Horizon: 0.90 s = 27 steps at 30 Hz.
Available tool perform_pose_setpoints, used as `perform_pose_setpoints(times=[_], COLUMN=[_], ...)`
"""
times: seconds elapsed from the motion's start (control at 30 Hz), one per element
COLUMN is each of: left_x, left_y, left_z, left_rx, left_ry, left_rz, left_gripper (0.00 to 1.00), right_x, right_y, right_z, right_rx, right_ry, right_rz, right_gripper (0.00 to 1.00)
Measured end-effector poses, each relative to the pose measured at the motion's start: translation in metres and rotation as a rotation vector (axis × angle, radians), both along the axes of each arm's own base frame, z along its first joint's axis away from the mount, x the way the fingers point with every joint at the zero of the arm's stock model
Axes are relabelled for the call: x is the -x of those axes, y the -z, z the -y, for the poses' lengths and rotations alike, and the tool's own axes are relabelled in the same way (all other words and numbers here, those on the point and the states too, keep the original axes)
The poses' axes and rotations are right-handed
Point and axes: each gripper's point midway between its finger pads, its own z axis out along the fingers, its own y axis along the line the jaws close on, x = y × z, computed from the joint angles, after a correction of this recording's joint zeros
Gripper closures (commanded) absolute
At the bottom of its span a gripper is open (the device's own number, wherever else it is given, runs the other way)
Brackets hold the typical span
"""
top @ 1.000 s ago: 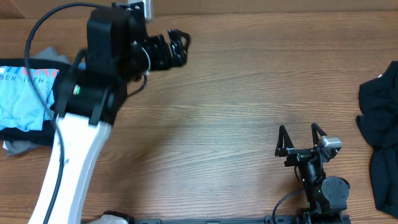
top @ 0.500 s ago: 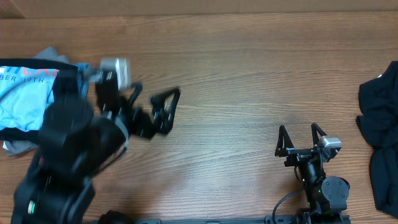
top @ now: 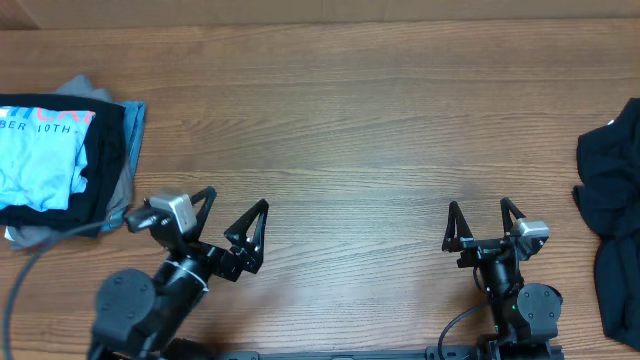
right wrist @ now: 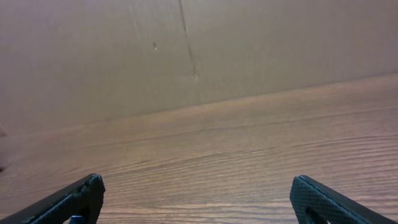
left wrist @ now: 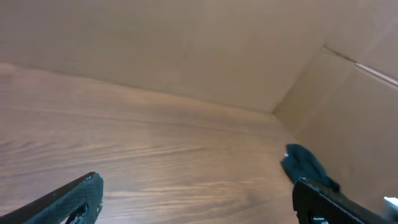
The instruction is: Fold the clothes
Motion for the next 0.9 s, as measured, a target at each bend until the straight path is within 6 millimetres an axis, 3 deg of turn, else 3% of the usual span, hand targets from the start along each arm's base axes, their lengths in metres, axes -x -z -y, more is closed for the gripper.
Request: perform_pose_setpoints(times=[0.2,0.33,0.9], left_x=[-0.010,-0.018,-0.023], left_y=[0.061,0.089,0.129], left_z=[-0.015,-0.032,-0.096], left_rx=[-0.002,0.006,-0.021], left_ry=[-0.090,-0.170,-0.522], left_rz=[0.012,0.049,0.097], left_gripper=[0.00,0.00,0.00], right_x=[0.000,0.000,0.000], right_y=[0.000,0.000,0.000], right_z=[0.000,0.000,0.000], right_rx=[0.000,0.000,0.000], right_ry=[0.000,0.000,0.000], right_rz=[0.000,0.001,0.001], right_gripper=[0.00,0.00,0.00])
